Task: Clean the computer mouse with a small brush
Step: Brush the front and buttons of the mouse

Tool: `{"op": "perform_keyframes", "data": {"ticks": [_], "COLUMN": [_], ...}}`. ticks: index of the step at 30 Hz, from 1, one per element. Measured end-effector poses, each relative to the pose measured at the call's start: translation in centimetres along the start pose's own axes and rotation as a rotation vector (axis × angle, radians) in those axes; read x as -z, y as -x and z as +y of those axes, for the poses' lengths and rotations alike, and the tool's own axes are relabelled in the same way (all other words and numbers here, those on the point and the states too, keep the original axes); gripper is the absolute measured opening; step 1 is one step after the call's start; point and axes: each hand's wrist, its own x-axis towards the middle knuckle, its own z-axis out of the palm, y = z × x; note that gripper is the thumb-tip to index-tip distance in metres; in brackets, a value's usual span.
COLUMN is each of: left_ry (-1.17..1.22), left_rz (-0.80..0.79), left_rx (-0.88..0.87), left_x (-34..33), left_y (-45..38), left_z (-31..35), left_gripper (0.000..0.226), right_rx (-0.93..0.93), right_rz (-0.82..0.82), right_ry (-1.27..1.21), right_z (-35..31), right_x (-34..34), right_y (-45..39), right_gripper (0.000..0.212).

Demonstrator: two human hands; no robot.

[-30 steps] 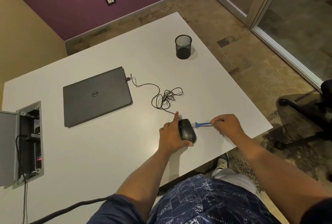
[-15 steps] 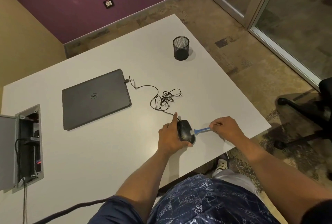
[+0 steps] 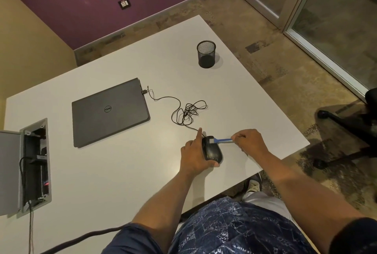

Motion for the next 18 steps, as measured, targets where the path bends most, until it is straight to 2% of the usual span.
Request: {"op": "perform_keyframes", "data": {"ticks": [3,5,7,12,16,18], "left_ry": [-0.002,-0.003,-0.003,0.006,0.004,0.001], "left_rz": [-0.008,-0.011,-0.008,-0.006,-0.004,-0.004], "left_rx": [0.005,0.001,-0.001,0.003,-0.001,0.0], "left_x": [0.0,0.0,0.0,0.0,0.0,0.0], "left_y": [0.0,0.0,-0.1,-0.1,-0.1,-0.1], "left_z": [0.1,0.0,0.0,0.0,-0.1,-0.1], "left_gripper": [0.148,0.148,0.148,0.148,0.148,0.148], "right_rx": [-0.023,-0.011,0.013,-0.02,-0.016,-0.016], "right_rz": [0.143,0.086,0.002,0.063,-0.005,0.014], "right_ry": [-0.018,-0.073,-0.024,0.028,-0.07,-0.055], "right_z": [-0.1,-0.3,-0.3,0.6,0.5,0.7], "right_x": [-0.3,-0.2,-0.2,0.5,1.0,1.3], "right_y": [-0.4,-0.3,-0.1,-0.1,0.3,0.2], "right_gripper": [0.016,0.016,0.017,0.017,0.011,0.011]}}
